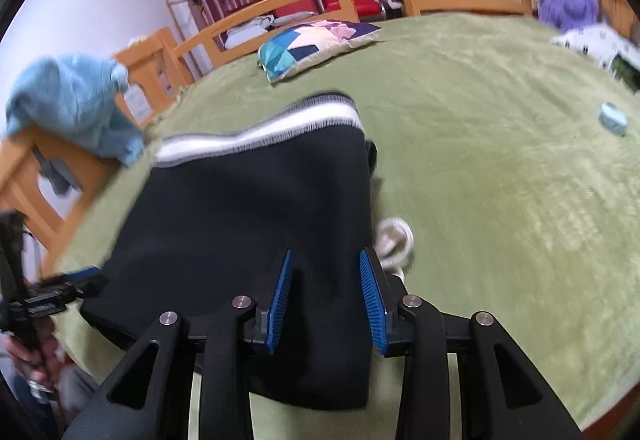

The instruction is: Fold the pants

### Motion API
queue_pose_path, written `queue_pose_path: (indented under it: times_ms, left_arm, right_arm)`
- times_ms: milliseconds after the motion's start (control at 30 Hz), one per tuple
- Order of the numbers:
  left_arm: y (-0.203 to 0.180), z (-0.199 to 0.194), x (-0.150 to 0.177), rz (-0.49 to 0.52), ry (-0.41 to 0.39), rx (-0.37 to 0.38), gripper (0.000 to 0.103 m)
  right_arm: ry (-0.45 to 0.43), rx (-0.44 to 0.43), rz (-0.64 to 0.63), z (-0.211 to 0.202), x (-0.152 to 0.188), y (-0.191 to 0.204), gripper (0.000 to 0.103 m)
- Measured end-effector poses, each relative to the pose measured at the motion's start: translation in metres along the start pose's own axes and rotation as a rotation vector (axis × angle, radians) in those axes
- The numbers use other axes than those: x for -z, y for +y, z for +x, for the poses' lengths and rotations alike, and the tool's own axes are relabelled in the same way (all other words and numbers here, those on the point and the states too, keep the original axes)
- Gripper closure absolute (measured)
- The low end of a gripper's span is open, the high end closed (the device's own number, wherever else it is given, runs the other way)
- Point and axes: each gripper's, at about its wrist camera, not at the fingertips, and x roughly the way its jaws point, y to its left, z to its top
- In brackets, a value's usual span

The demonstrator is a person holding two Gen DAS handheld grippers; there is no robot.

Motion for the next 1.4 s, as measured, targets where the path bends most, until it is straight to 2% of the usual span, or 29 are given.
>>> queue_pose_path:
  times_ms: [67,167,233,267,333,433,500,533,567,600,633,667,700,733,800,833,900,1000,1033,1067,1133,1200,1333,1400]
  left_arm:
    - [0.006,0.003,0.012,-0.022,0.01,0.013,0.039]
    - [0.012,-0.014,0.016,-0.041,-0.011,0.063,0.042]
    - [0.008,-0.033,0.021,0.008,-0.06,0.094,0.04]
    - [0.004,-0.039,0.025,0.04,-0.075,0.095,0.036]
    - [-0.006,-0.041,0.032,0.091,-0.081,0.059,0.035]
    - [-0.019,-0.024,0.04,0.146,-0.048,-0.029,0.035]
    - [-0.021,-0.016,0.04,0.132,-0.058,-0.08,0.035]
    - [-0.021,-0.012,0.038,0.121,-0.074,-0.102,0.038]
    - [-0.021,-0.008,0.036,0.12,-0.08,-0.115,0.058]
    - [-0.02,-0.003,0.034,0.123,-0.062,-0.106,0.068]
    - [-0.018,-0.002,0.031,0.115,-0.054,-0.109,0.088]
    - [-0.01,-0.01,0.028,0.084,-0.108,-0.15,0.089]
    - [-0.004,-0.018,0.025,0.055,-0.152,-0.13,0.089]
    - [0.01,-0.026,0.021,0.008,-0.16,-0.045,0.09]
    - [0.021,-0.023,0.018,-0.037,-0.132,-0.008,0.09]
    - [0.02,-0.017,0.019,-0.026,-0.116,-0.027,0.09]
    - [0.006,-0.004,0.027,0.056,-0.091,-0.101,0.089]
    - [-0.005,-0.005,0.035,0.115,-0.088,-0.122,0.081]
    - [-0.006,-0.009,0.035,0.124,-0.083,-0.117,0.072]
    - [-0.005,-0.014,0.036,0.122,-0.085,-0.1,0.058]
    - [0.007,-0.026,0.036,0.105,-0.101,-0.057,0.044]
    - [0.019,-0.038,0.039,0.082,-0.117,-0.029,0.043]
    - [0.036,-0.055,0.029,0.013,-0.13,0.016,0.041]
    - [0.04,-0.057,0.019,-0.022,-0.128,0.027,0.04]
  right_arm:
    - [0.038,0.029,-0.004,0.008,0.013,-0.006,0.066]
    - [0.053,-0.009,0.045,0.006,0.02,-0.018,0.064]
    - [0.058,-0.029,0.078,-0.004,0.019,-0.023,0.064]
    - [0.047,-0.038,0.09,-0.011,0.02,-0.024,0.064]
    - [0.034,-0.075,0.09,-0.022,0.024,-0.021,0.061]
    - [0.039,-0.089,0.083,-0.024,0.033,-0.013,0.053]
    - [0.049,-0.076,0.094,-0.018,0.037,-0.011,0.052]
    - [0.059,-0.071,0.108,-0.015,0.038,-0.011,0.051]
    - [0.064,-0.072,0.121,-0.011,0.037,-0.011,0.051]
    - [0.07,-0.076,0.136,-0.007,0.037,-0.012,0.051]
    - [0.08,-0.071,0.149,-0.003,0.036,-0.013,0.055]
    - [0.082,-0.071,0.153,-0.002,0.035,-0.015,0.074]
    - [0.068,-0.066,0.151,-0.006,0.034,-0.017,0.087]
    - [0.033,-0.094,0.155,-0.014,0.031,-0.022,0.089]
    - [-0.038,-0.174,0.219,-0.032,0.028,-0.036,0.093]
    - [-0.043,-0.179,0.24,-0.034,0.027,-0.041,0.097]
    - [0.003,-0.118,0.229,-0.022,0.028,-0.044,0.098]
    - [0.08,-0.076,0.198,-0.001,0.038,-0.042,0.093]
    - [0.076,-0.08,0.184,-0.002,0.039,-0.041,0.092]
    - [0.074,-0.078,0.177,-0.005,0.037,-0.043,0.088]
    - [0.053,-0.088,0.183,-0.015,0.029,-0.046,0.083]
    - [0.016,-0.087,0.179,-0.022,0.017,-0.051,0.075]
    - [-0.011,-0.064,0.129,-0.015,-0.017,-0.047,0.068]
    - [-0.007,-0.058,0.103,-0.004,-0.036,-0.042,0.057]
